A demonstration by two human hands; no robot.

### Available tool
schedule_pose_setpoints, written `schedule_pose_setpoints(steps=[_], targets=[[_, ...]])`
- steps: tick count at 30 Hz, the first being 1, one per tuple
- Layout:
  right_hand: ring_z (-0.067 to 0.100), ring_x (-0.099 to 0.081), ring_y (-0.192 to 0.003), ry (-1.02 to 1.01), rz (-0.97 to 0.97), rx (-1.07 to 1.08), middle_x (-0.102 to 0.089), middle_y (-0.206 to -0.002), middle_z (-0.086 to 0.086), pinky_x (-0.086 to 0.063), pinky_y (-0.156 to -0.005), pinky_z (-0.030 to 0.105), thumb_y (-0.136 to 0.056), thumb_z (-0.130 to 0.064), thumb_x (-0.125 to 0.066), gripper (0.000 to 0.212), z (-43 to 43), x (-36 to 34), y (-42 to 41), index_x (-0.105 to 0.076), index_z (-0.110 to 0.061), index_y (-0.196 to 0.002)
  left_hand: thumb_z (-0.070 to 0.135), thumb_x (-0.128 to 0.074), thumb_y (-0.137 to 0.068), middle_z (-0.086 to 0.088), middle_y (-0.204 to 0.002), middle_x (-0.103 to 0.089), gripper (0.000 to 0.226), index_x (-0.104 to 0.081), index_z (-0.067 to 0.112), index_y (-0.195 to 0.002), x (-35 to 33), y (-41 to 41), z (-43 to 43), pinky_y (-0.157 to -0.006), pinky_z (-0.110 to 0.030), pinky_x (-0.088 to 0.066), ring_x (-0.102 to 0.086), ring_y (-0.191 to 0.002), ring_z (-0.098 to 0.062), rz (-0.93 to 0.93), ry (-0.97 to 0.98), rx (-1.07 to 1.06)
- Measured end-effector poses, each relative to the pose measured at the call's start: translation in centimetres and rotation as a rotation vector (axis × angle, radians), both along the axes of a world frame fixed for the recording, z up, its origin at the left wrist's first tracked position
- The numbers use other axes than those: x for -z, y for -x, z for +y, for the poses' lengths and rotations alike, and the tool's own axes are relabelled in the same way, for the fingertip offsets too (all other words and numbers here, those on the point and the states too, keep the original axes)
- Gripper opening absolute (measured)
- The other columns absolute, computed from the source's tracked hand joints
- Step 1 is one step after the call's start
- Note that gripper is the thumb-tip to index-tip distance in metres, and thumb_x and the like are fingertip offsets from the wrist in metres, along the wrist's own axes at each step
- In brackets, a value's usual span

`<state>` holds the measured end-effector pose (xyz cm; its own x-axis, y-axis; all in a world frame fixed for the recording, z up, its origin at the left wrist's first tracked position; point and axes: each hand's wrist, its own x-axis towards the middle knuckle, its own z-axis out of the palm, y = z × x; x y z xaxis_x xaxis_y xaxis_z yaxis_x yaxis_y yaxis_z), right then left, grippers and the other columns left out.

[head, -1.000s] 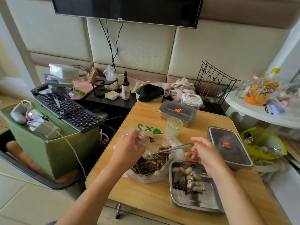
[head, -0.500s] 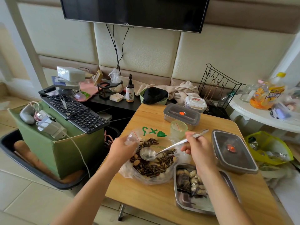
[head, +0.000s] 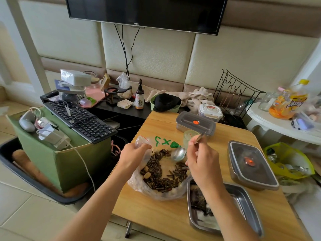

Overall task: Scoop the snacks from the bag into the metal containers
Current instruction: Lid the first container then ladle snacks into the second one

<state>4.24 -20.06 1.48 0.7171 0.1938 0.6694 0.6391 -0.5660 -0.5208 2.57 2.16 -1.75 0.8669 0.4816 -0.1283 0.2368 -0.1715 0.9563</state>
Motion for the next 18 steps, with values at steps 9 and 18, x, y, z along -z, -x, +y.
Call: schedule_pose_setpoints(steps=[9, 18], targets=[[0.008, -0.048, -0.045, 0.044, -0.015, 0.000, -0.047, -0.058, -0.008, -0.030, -0.040, 0.012, -0.107, -0.013, -0.049, 0.012, 1.0, 0.1, 0.1, -0.054, -0.011, -0.096, 0.085, -0.069, -0.071, -0.006, -0.098, -0.063, 0.092, -0.070, 0.001, -0.108, -1.5, 0.9, -0.6, -0.092, -0.067, -0.051, -0.058, -0.085, -0.021, -0.233, 0.033, 0.233], [0.020, -0.064, -0.049, -0.001, 0.043, -0.011, -0.056, -0.060, 0.002, -0.047, -0.039, 0.041, -0.108, -0.035, -0.033, 0.032, 0.0, 0.6, 0.0, -0.055, -0.013, -0.100, 0.044, -0.069, -0.090, -0.020, -0.080, -0.065, 0.020, -0.076, 0.026, -0.086, -0.8, 0.6, -0.4, -0.080, -0.045, -0.057, -0.063, -0.077, -0.040, -0.057, 0.022, 0.066]])
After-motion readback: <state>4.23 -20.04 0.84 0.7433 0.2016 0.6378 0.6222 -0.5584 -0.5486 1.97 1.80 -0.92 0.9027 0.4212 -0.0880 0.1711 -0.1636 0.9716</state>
